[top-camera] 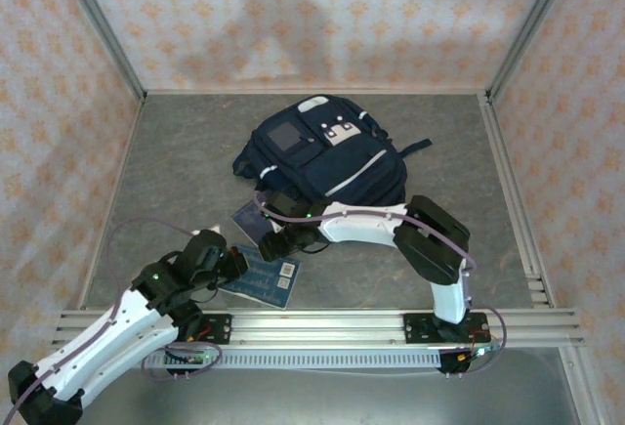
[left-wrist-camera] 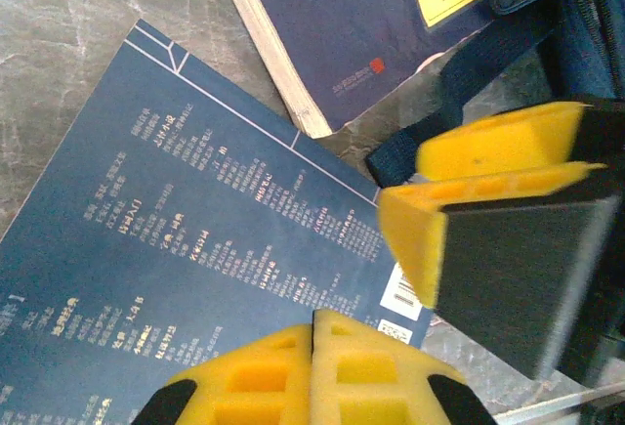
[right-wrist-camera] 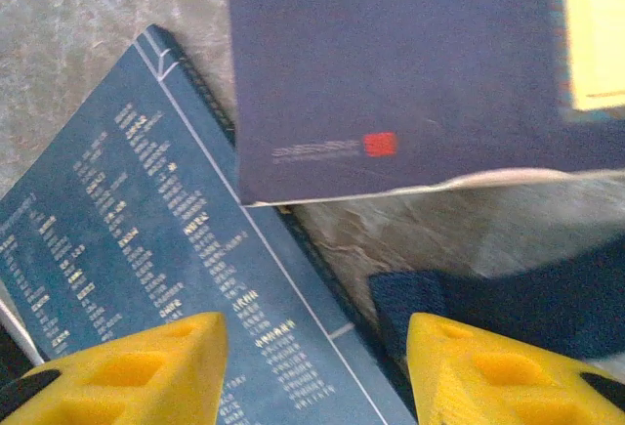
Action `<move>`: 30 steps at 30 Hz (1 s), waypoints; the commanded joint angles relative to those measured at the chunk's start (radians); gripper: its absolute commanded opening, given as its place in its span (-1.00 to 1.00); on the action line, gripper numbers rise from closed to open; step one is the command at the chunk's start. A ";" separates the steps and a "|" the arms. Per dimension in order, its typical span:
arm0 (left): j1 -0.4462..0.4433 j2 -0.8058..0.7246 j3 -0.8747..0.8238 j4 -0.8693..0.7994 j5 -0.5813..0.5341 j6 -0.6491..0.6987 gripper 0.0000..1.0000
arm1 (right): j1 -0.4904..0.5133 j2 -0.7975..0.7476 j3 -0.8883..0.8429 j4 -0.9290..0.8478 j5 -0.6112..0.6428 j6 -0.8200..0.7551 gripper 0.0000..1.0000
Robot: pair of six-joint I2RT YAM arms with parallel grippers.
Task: Pack the student bag
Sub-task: Pick up the book from the bottom-center of the table.
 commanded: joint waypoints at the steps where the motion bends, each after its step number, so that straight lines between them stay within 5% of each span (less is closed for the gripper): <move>1: 0.022 -0.016 -0.054 -0.071 0.014 -0.036 -1.00 | 0.001 0.037 0.055 -0.048 -0.048 -0.049 0.01; 20: 0.069 -0.050 -0.109 -0.179 0.216 0.022 -1.00 | -0.021 0.135 0.112 -0.134 -0.126 -0.127 -0.01; 30: 0.096 -0.013 -0.186 -0.104 0.276 0.017 -1.00 | -0.013 0.199 0.168 -0.205 -0.314 -0.184 -0.01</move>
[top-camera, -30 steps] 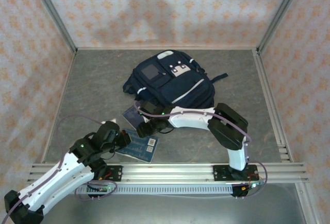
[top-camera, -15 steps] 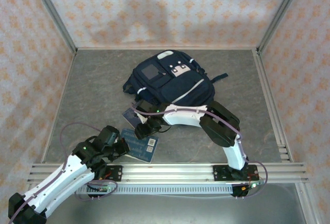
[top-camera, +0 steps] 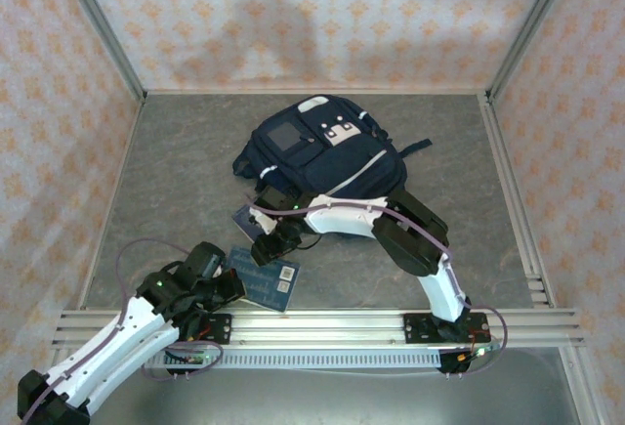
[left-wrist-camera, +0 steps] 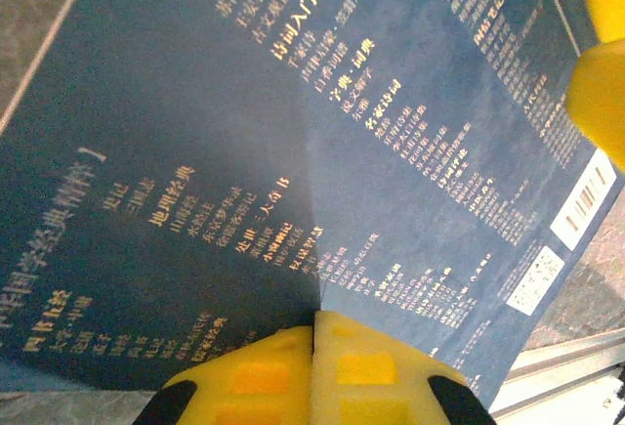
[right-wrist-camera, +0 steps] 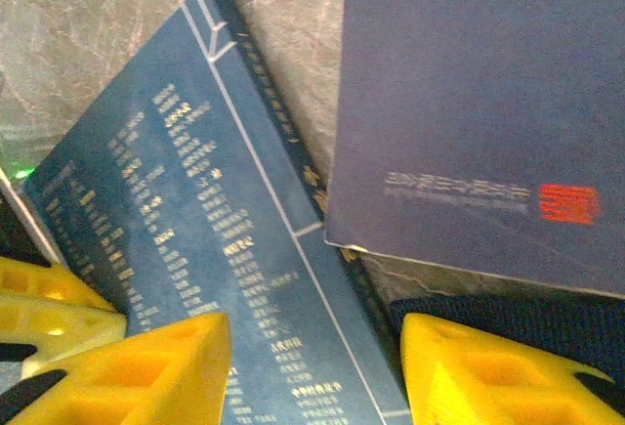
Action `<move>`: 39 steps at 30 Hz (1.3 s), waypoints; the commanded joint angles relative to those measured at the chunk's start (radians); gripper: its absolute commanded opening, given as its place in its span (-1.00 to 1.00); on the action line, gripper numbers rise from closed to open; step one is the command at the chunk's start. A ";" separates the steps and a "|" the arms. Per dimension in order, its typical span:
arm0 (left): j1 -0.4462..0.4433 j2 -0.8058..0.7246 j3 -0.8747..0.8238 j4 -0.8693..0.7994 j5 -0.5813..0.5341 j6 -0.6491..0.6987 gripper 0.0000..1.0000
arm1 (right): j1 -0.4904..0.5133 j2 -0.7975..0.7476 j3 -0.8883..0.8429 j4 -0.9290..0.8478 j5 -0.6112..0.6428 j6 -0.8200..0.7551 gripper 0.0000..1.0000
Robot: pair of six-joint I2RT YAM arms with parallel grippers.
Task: Pack the student bag
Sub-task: Pick up the book from the bottom-center of the table.
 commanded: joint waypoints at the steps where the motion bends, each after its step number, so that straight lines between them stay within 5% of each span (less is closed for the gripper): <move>1: 0.032 0.044 -0.049 0.015 0.039 0.035 -1.00 | 0.018 0.063 0.031 -0.116 -0.105 -0.056 -0.01; 14: 0.084 0.040 -0.090 0.021 -0.084 0.093 -1.00 | -0.005 0.078 0.111 -0.201 -0.338 -0.101 -0.01; 20: 0.098 0.100 -0.093 0.183 -0.150 0.047 -1.00 | -0.085 0.073 0.150 -0.250 -0.181 -0.087 -0.08; 28: 0.108 0.417 0.031 0.377 -0.214 0.101 -1.00 | -0.133 0.053 0.115 -0.297 -0.004 -0.097 -0.09; 33: 0.108 0.586 0.033 0.477 -0.153 0.110 -1.00 | -0.132 0.065 0.072 -0.260 -0.051 -0.092 -0.07; 39: 0.108 0.562 -0.025 0.498 -0.149 0.089 -1.00 | -0.119 0.043 0.059 -0.212 -0.335 -0.077 -0.07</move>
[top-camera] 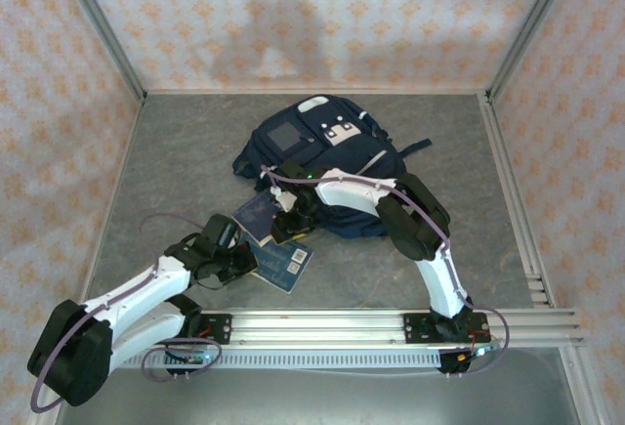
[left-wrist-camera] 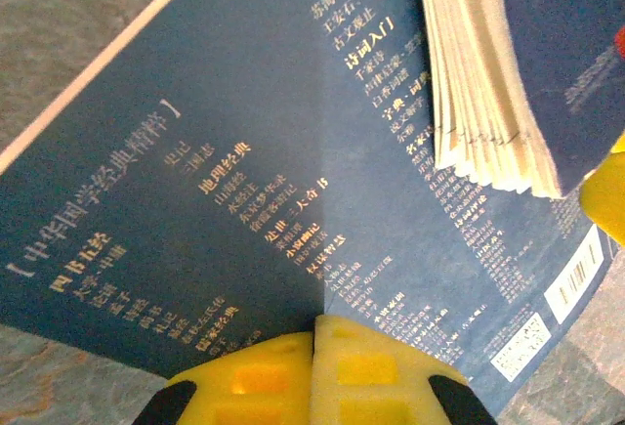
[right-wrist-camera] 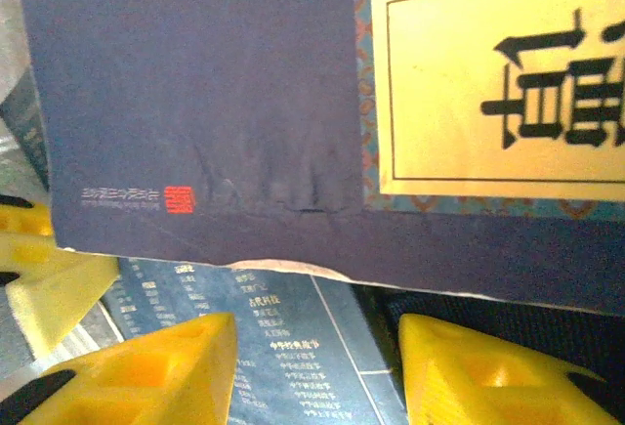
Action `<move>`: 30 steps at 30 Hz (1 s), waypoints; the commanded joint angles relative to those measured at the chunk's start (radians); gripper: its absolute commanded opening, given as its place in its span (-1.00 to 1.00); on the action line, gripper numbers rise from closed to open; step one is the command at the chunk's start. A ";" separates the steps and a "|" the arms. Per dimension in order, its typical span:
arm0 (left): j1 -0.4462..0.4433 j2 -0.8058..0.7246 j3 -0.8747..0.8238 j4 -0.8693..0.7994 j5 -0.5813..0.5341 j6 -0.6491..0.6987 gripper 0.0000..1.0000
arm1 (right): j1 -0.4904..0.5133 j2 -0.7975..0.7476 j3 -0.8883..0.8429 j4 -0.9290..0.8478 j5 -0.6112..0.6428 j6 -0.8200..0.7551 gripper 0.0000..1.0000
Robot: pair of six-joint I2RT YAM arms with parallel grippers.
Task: Pack the student bag
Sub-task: Pick up the book from the bottom-center of the table.
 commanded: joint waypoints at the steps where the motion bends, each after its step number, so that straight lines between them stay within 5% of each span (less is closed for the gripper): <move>1: 0.009 0.024 -0.109 0.051 -0.134 -0.003 -1.00 | 0.060 -0.016 -0.037 0.018 -0.267 0.016 -0.06; 14: 0.009 -0.060 -0.129 0.003 -0.151 -0.002 -1.00 | 0.060 -0.147 -0.177 0.388 -0.491 0.321 -0.09; 20: 0.009 -0.065 -0.127 -0.003 -0.150 0.003 -1.00 | 0.059 -0.165 -0.267 0.582 -0.494 0.483 -0.19; 25: 0.009 -0.091 -0.123 -0.026 -0.156 0.007 -1.00 | 0.059 -0.112 -0.205 0.327 -0.357 0.331 -0.38; 30: 0.009 -0.181 -0.072 -0.161 -0.171 0.031 -1.00 | 0.049 -0.121 -0.231 0.295 -0.311 0.312 -0.65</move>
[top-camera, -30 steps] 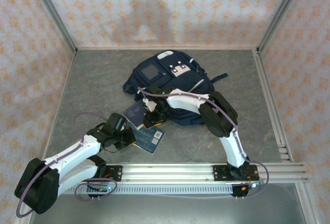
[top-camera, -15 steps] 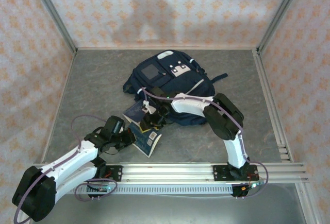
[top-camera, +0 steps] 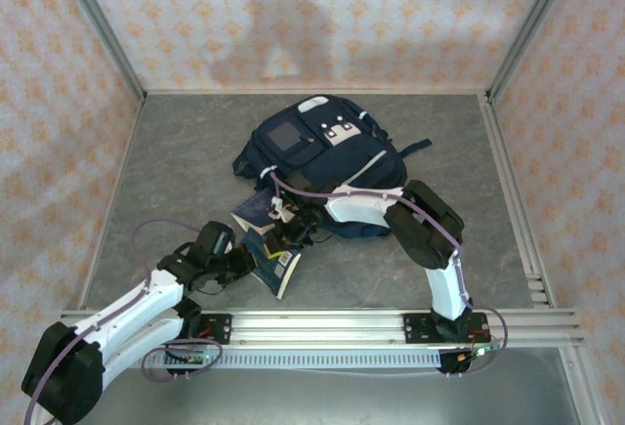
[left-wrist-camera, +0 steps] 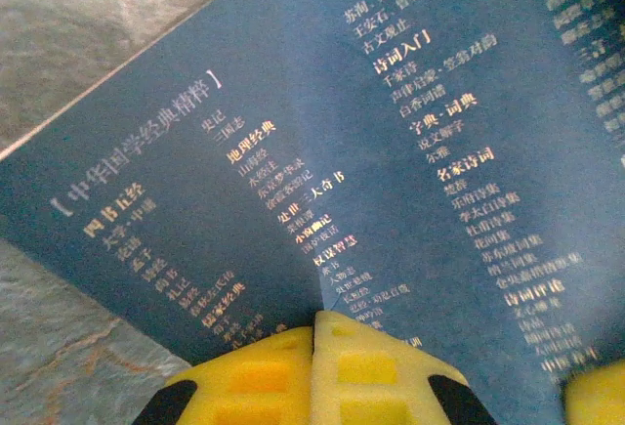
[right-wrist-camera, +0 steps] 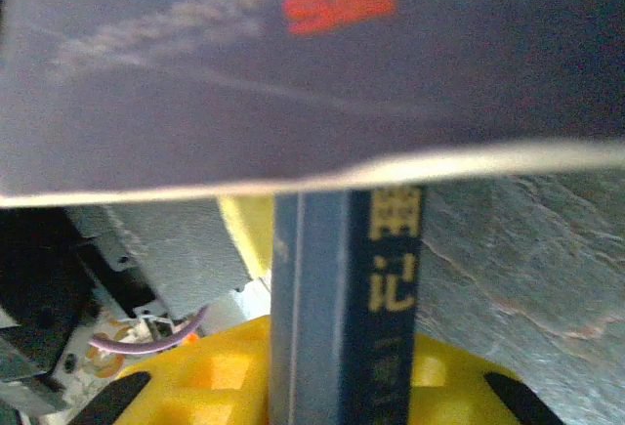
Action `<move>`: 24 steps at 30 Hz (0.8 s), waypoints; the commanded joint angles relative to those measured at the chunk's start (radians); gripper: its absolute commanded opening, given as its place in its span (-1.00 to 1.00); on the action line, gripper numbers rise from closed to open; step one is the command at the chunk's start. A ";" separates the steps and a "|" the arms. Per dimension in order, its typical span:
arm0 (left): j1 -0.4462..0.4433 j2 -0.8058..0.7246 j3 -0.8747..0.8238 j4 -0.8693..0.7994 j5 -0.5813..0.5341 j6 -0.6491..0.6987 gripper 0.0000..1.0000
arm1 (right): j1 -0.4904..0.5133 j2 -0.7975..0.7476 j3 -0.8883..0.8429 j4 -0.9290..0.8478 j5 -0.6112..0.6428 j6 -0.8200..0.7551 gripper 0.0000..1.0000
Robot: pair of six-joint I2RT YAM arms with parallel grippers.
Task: Pack the student bag
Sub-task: Pick up the book from the bottom-center of the table.
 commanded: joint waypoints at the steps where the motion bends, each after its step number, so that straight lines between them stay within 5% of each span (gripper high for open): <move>1: 0.009 -0.059 0.004 -0.206 -0.137 0.022 -0.86 | 0.013 -0.024 0.002 -0.040 0.012 -0.034 -0.69; 4: 0.009 -0.159 0.013 -0.254 -0.115 -0.020 -0.38 | 0.009 -0.078 -0.036 -0.047 0.073 -0.020 -0.83; 8: 0.009 -0.241 0.063 -0.328 -0.121 -0.034 -0.05 | 0.003 -0.143 -0.099 -0.072 0.156 -0.011 -1.00; 14: 0.009 -0.189 0.171 -0.367 -0.091 0.003 0.18 | 0.001 -0.219 -0.129 -0.218 0.327 -0.070 -1.00; 24: 0.010 -0.096 0.293 -0.368 -0.106 0.048 0.30 | 0.014 -0.382 0.013 -0.637 0.833 -0.232 -1.00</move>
